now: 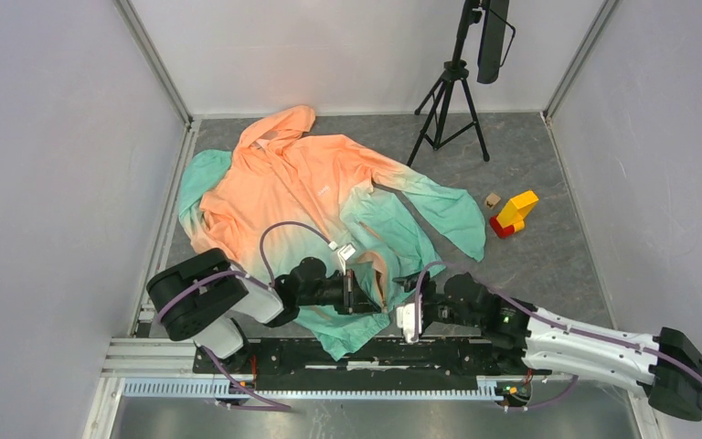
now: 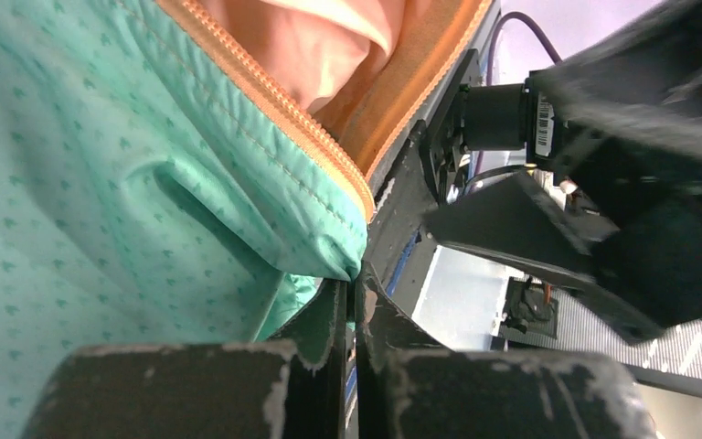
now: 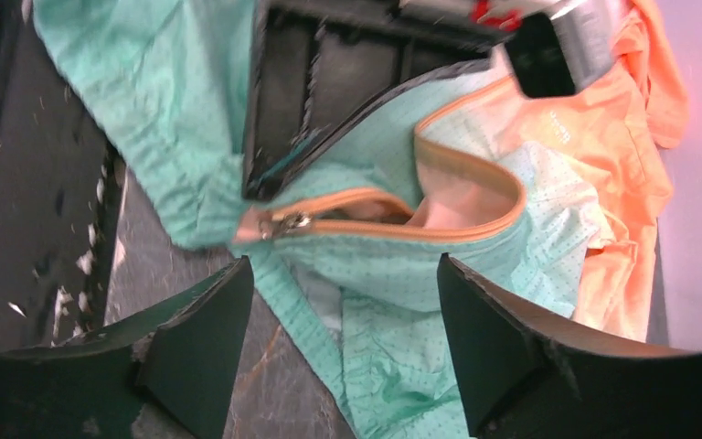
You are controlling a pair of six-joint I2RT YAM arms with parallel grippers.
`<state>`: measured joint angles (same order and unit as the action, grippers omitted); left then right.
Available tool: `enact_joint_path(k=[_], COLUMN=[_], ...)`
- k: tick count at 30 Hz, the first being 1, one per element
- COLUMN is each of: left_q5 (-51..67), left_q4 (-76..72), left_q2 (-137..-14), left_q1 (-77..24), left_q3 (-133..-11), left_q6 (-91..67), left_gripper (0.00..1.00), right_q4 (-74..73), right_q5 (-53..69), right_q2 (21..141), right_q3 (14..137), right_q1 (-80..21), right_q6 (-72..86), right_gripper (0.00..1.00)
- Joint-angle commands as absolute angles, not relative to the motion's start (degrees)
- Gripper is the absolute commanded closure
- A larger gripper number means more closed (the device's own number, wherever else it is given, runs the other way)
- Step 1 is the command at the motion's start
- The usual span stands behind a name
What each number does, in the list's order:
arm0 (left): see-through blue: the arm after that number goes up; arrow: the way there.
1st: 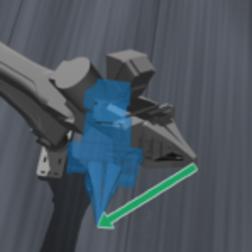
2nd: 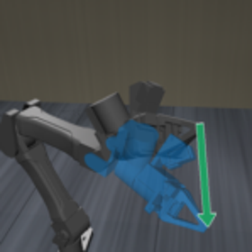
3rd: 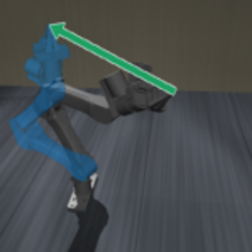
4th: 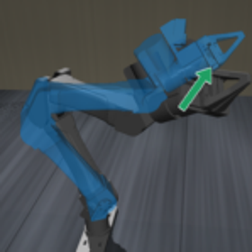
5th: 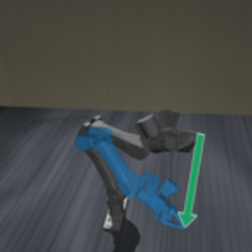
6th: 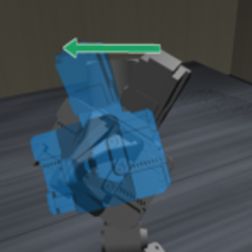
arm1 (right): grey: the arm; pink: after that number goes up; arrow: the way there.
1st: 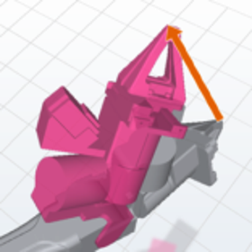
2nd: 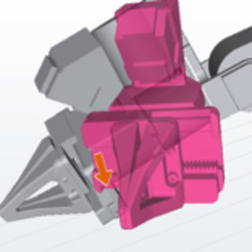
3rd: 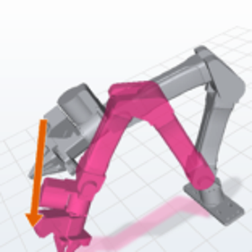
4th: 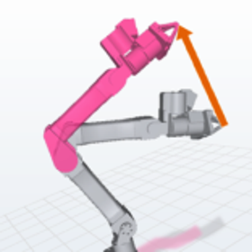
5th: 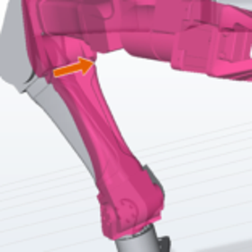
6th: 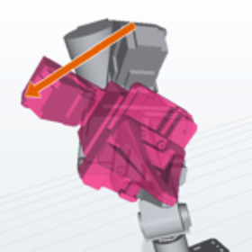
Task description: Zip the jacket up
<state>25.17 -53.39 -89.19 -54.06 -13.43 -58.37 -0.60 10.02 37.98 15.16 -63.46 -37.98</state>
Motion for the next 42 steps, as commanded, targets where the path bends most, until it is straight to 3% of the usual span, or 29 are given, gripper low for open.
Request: enact_joint_path(k=[1,6,13,28,42], left_q5=[26.98,28.31,29.29,25.35,25.8], left_q4=[-58.68,-61.27,-65.23,-54.66,-55.09], left_q2=[-89.5,-91.26,-93.87,-85.6,-85.2], left_q1=[-53.86,-53.57,-53.53,-53.48,-53.52], left_q3=[-12.87,-12.41,-12.32,-12.17,-12.39], left_q6=[-61.05,-62.03,-63.68,-60.65,-60.47], left_gripper=[0.98,0.98,0.98,0.98,0.98], right_q4=[9.86,29.47,44.17,25.53,35.74], right_q5=[3.82,0.83,-3.79,-1.12,-0.2], right_q2=[39.37,39.65,43.68,46.88,51.61], right_q3=[10.09,-2.37,-8.14,1.92,1.04], right_q1=[-68.26,-73.61,-75.23,-75.83,-75.79], right_q6=[-51.63,-54.68,-56.59,-57.87,-58.31], right_gripper=[0.23,0.3,0.28,0.31,0.27])
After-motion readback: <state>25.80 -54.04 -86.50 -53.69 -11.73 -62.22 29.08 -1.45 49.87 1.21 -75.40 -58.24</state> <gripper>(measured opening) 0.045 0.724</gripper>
